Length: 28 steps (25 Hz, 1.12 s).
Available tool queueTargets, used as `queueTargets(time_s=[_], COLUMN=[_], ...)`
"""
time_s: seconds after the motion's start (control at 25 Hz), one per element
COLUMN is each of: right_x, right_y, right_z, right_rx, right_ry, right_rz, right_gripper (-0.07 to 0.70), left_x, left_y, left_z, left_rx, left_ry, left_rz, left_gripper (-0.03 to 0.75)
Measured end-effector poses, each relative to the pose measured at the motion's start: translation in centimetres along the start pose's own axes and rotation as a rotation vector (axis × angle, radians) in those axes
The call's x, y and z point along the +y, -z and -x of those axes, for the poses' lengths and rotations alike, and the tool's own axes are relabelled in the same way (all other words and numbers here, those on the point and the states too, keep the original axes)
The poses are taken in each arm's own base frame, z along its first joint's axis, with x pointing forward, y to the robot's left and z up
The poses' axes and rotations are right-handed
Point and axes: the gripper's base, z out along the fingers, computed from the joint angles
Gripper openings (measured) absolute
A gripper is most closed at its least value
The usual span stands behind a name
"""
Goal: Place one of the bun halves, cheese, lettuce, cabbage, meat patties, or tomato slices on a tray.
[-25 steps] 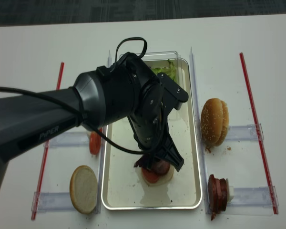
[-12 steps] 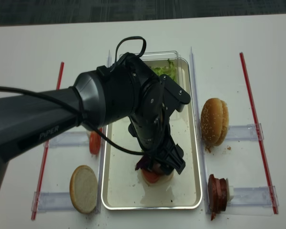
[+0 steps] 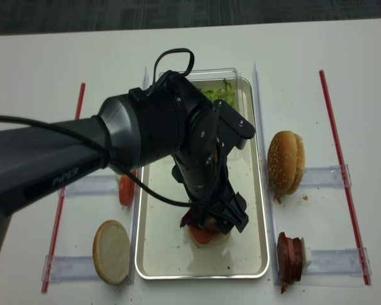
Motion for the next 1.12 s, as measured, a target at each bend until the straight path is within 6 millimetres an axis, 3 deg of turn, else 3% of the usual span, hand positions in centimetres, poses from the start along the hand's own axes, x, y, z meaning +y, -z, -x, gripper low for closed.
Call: queueTargets(time_s=[0.24,0.68,1.12], right_x=[0.0,0.0,0.0], right_y=[0.0,0.0,0.0], right_z=[0.0,0.0,0.0], right_rx=[0.0,0.0,0.0], right_ry=[0.0,0.0,0.0], right_rz=[0.0,0.0,0.0], right_gripper=[0.678,0.678,0.678], left_x=[0.0,-0.3,0.6], left_y=[0.2,3.6,3.8], left_z=[0.2,2.6,2.6], left_rx=[0.0,-0.062,-0.054], left_ry=[0.004,-0.015,0.008], left_rz=[0.0,0.013,0.043], left_gripper=[0.599,0.599,0.599])
